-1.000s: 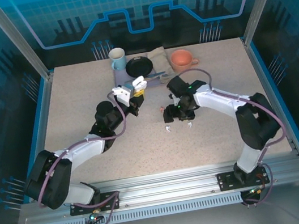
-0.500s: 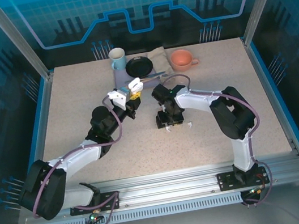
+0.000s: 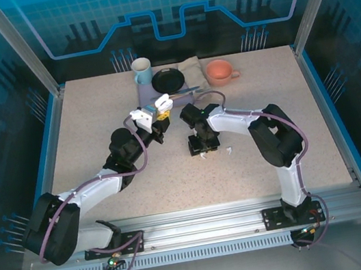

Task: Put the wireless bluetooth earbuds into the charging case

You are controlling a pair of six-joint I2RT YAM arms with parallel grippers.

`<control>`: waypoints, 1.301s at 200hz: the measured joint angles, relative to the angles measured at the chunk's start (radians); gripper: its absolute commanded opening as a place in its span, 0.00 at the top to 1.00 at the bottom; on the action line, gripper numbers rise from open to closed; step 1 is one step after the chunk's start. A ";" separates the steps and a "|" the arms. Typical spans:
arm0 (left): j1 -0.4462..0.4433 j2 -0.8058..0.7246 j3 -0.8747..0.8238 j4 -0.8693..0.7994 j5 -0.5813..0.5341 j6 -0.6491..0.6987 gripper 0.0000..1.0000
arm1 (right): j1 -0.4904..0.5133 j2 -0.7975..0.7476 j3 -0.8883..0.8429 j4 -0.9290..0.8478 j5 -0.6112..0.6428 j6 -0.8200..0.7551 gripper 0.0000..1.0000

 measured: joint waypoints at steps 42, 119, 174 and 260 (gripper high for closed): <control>0.000 0.000 0.000 0.000 0.000 0.000 1.00 | 0.008 0.003 0.002 -0.011 0.015 -0.002 0.55; 0.000 0.000 0.000 0.000 0.000 0.000 1.00 | 0.010 0.003 0.001 -0.019 0.036 -0.002 0.65; 0.000 0.000 0.000 -0.010 0.000 0.000 1.00 | 0.010 0.003 0.000 -0.016 0.026 0.006 0.70; 0.000 0.000 0.000 -0.031 0.001 -0.001 1.00 | -0.024 -0.201 -0.069 0.005 0.019 0.025 0.72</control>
